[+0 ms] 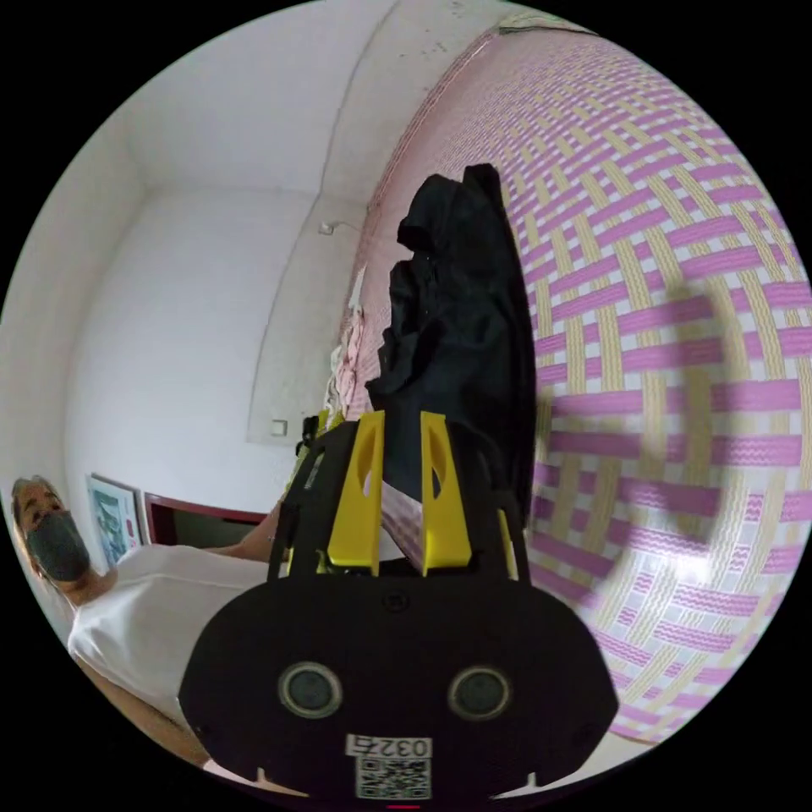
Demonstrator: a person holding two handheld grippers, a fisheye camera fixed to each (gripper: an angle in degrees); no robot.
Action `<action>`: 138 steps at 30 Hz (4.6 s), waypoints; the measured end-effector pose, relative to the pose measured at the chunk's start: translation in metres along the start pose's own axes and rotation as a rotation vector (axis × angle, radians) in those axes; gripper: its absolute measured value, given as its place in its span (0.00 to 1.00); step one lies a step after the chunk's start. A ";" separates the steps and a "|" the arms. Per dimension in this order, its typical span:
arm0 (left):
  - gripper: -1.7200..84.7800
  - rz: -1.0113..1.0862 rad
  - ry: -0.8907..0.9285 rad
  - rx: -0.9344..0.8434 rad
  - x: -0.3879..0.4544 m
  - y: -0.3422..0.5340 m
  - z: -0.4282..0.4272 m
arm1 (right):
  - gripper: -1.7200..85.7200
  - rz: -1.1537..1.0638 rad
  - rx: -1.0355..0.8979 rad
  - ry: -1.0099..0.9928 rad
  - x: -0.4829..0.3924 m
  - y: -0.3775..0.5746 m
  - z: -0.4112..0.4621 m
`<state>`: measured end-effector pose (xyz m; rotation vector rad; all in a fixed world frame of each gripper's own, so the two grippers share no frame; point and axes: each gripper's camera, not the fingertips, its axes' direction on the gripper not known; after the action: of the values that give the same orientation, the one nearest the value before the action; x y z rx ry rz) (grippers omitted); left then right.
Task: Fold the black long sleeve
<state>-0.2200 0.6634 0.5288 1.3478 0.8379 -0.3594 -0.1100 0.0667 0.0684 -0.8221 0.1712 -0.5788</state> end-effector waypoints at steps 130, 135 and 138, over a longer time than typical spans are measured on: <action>0.15 0.409 -0.562 -0.399 -0.016 0.038 0.063 | 0.13 -0.181 -0.146 0.335 0.027 -0.021 -0.054; 0.14 0.485 -0.632 -0.469 -0.006 0.064 0.094 | 0.13 -0.268 -0.219 0.455 0.016 -0.015 -0.039; 0.14 0.521 -0.645 -0.481 -0.002 0.071 0.101 | 0.14 -0.319 -0.235 0.473 0.011 -0.016 -0.031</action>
<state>-0.1414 0.5826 0.5800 0.8664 0.0111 -0.1459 -0.1190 0.0326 0.0599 -0.9362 0.5557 -1.0663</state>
